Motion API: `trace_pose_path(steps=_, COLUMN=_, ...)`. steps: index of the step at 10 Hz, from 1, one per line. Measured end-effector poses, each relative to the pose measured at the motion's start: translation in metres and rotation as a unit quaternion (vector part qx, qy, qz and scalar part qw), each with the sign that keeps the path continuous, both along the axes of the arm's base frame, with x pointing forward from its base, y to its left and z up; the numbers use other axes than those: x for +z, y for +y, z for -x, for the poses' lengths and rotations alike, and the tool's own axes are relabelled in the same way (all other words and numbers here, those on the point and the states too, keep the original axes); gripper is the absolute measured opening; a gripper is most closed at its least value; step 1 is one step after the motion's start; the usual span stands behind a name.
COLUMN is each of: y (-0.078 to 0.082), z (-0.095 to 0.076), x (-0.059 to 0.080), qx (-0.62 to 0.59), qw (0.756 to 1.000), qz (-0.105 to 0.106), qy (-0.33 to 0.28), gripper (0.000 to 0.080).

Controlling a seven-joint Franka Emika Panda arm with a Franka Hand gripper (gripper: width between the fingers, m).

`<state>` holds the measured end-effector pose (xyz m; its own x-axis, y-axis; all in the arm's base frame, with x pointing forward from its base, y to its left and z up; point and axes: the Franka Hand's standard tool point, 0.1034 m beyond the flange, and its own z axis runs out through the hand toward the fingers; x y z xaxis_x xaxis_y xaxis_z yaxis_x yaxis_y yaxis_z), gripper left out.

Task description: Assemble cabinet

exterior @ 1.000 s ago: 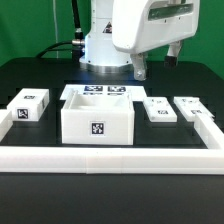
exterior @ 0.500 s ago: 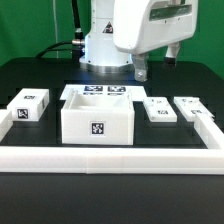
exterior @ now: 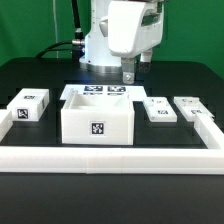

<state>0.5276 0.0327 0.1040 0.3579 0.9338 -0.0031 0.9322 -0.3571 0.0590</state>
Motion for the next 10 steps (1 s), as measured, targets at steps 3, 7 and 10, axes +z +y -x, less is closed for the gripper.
trace_pose_path(steps=3, y=-0.019, z=0.018, x=-0.015, qx=0.128, qw=0.992, qz=0.004, qy=-0.009, gripper=0.0798)
trace_pose_path(steps=7, y=-0.031, z=0.028, x=-0.021, qx=0.142, qw=0.99, qz=0.005, qy=0.003, gripper=0.0798)
trace_pose_path(steps=10, y=-0.026, z=0.045, x=-0.032, qx=0.152, qw=0.988, qz=0.001, qy=-0.021, gripper=0.0798)
